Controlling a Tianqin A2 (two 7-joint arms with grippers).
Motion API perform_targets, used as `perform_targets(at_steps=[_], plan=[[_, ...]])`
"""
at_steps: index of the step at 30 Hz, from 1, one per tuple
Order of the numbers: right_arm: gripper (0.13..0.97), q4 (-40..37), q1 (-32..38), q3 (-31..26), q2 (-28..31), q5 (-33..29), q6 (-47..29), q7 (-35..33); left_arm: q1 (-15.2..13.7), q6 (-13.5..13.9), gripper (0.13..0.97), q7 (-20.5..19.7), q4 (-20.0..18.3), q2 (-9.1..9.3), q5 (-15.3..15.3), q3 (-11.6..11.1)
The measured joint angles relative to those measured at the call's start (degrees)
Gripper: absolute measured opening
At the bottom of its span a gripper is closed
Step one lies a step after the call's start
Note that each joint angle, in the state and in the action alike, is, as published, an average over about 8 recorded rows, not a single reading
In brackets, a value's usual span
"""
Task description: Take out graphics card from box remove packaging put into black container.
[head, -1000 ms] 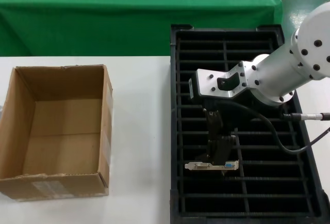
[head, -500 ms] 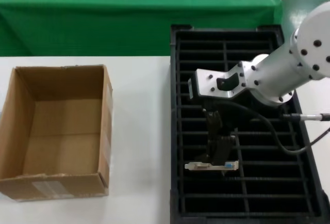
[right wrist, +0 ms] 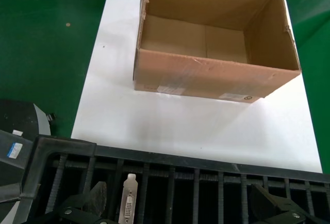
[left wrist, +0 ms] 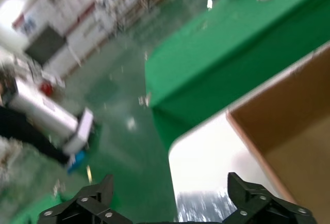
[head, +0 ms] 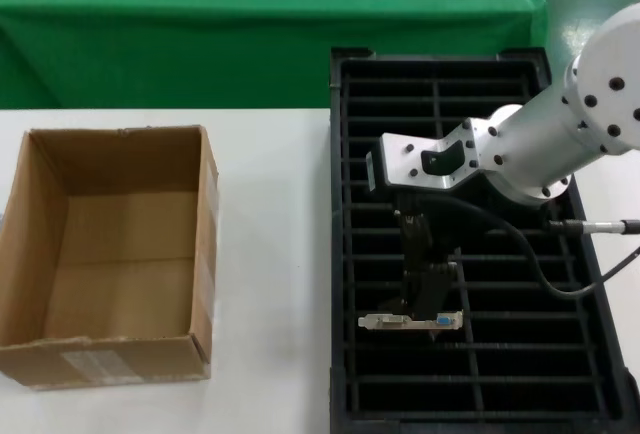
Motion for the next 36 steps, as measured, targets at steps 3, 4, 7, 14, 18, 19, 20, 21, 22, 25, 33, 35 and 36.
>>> perform_targets(at_steps=[3,4,7,14,18,19,20,21,22,25,33,35,36], plan=[[0.966,0.0,0.0,0.0,0.0,0.0,0.0,0.0,1.9,-2.0,0.763,2.1,-1.6,-0.36,-5.5,1.4],[0.966,0.0,0.0,0.0,0.0,0.0,0.0,0.0,2.5,-2.6,0.786,2.7,-2.0,-0.39,-7.2,1.8],[0.966,0.0,0.0,0.0,0.0,0.0,0.0,0.0,4.0,-4.1,0.816,3.9,-3.2,-0.24,-11.9,2.8],[0.966,0.3,-2.5,1.7,-0.3,1.0,2.5,-1.1,6.0,-6.4,0.907,4.8,-3.8,-0.27,-17.7,4.6],[0.966,0.8,-5.7,4.0,-0.7,2.4,5.8,-2.6,7.0,-8.3,0.914,5.2,-3.3,-0.81,-20.2,6.2],[0.966,0.9,-6.7,4.6,-0.8,2.8,6.8,-3.1,7.3,-8.9,0.921,5.3,-3.2,-0.96,-21.0,6.7],[0.966,1.0,-7.6,5.3,-0.9,3.2,7.8,-3.5,7.6,-9.4,0.928,5.5,-3.1,-1.11,-21.8,7.1],[0.966,1.1,-8.6,5.9,-1.0,3.6,8.7,-4.0,8.0,-10.0,0.935,5.6,-2.9,-1.27,-22.6,7.6],[0.966,1.3,-9.6,6.6,-1.2,4.0,9.8,-4.4,8.3,-10.6,0.942,5.7,-2.8,-1.43,-23.4,8.1],[0.966,1.7,-12.7,8.8,-1.5,5.3,12.9,-5.9,9.4,-12.4,0.962,6.1,-2.4,-1.92,-26.0,9.6],[0.966,2.8,-21.1,14.6,-2.5,8.9,21.4,-9.7,12.2,-17.3,0.965,7.1,-1.3,-3.24,-33.0,13.8],[0.966,3.0,-23.1,16.0,-2.8,9.7,23.5,-10.7,12.9,-18.5,0.966,7.4,-1.0,-3.57,-34.7,14.8],[0.966,3.2,-24.2,16.7,-2.9,10.2,24.6,-11.2,13.2,-19.1,0.966,7.5,-0.9,-3.73,-35.6,15.3]])
